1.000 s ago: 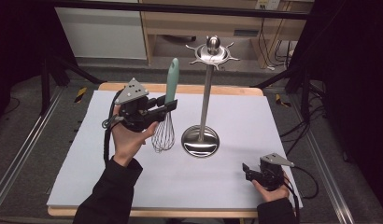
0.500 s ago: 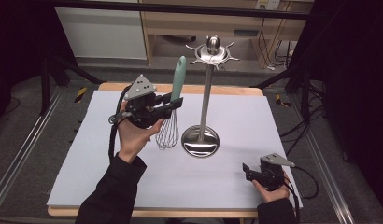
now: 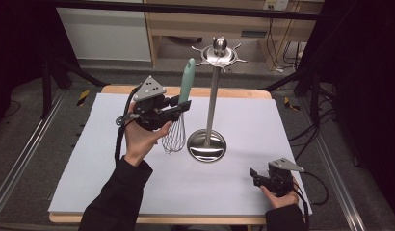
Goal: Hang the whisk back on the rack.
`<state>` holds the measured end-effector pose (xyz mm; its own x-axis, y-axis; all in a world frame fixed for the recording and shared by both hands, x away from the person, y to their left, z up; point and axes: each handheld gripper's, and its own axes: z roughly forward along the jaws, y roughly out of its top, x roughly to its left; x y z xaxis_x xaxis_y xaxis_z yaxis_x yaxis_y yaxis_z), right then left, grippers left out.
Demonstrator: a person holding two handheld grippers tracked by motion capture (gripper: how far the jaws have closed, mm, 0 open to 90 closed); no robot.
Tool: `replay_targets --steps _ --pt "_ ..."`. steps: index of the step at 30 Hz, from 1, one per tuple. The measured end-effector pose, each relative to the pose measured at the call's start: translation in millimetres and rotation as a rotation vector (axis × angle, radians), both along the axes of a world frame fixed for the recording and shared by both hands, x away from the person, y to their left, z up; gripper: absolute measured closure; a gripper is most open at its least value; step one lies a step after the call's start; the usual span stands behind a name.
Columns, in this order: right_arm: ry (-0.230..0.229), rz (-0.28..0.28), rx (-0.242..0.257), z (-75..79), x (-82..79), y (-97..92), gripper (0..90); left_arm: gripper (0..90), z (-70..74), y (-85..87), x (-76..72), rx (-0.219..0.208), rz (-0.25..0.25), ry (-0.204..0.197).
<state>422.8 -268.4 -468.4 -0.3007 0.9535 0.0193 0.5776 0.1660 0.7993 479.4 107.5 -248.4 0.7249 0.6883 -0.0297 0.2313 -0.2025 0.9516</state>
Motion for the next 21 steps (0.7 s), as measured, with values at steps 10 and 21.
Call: replay_targets --steps 10,21 --pt "0.001 0.001 0.003 0.1 0.0 -0.3 25.1 68.7 1.1 -6.1 3.3 0.026 0.005 0.004" --pt "0.001 -0.001 0.006 0.3 0.0 -0.4 25.0 68.7 3.8 -12.5 8.6 0.037 0.007 0.003"
